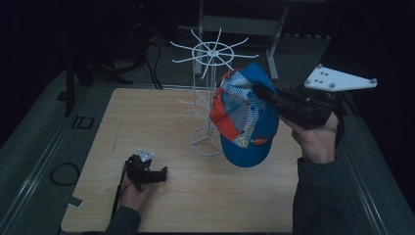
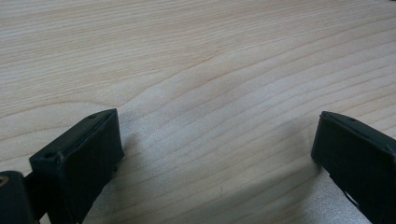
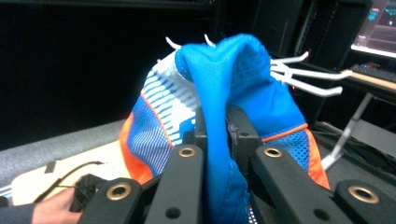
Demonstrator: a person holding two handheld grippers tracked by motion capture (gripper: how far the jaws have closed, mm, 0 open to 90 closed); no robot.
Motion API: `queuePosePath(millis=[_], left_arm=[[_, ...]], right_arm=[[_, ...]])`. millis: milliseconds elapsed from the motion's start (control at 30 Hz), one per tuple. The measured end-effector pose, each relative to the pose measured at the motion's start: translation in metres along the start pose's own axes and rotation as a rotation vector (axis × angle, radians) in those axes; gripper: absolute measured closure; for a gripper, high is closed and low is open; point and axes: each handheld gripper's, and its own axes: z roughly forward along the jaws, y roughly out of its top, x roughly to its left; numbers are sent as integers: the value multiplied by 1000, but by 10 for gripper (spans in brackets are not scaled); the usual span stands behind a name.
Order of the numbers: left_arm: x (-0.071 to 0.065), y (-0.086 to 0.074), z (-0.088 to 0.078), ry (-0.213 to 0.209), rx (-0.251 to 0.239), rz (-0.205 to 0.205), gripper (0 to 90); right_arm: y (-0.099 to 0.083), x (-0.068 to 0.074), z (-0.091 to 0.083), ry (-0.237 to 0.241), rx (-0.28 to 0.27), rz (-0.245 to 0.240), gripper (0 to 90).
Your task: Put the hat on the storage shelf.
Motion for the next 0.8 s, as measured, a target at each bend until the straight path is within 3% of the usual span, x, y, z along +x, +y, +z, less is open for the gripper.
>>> queuePosePath(millis=[467,600,667,800], left_arm=[[0,0,0,2,2,10,23],[0,0,0,2,2,8,23],[0,0,0,1,2,8,23],[0,0,0,1,2,9,23]], right_arm=[[-32,-4,35,-6,121,16,821],[-36,-5,40,-5,125,31,802],[-36,-5,40,-7,123,34,751],[-37,-4,39,-16,140,22,557]])
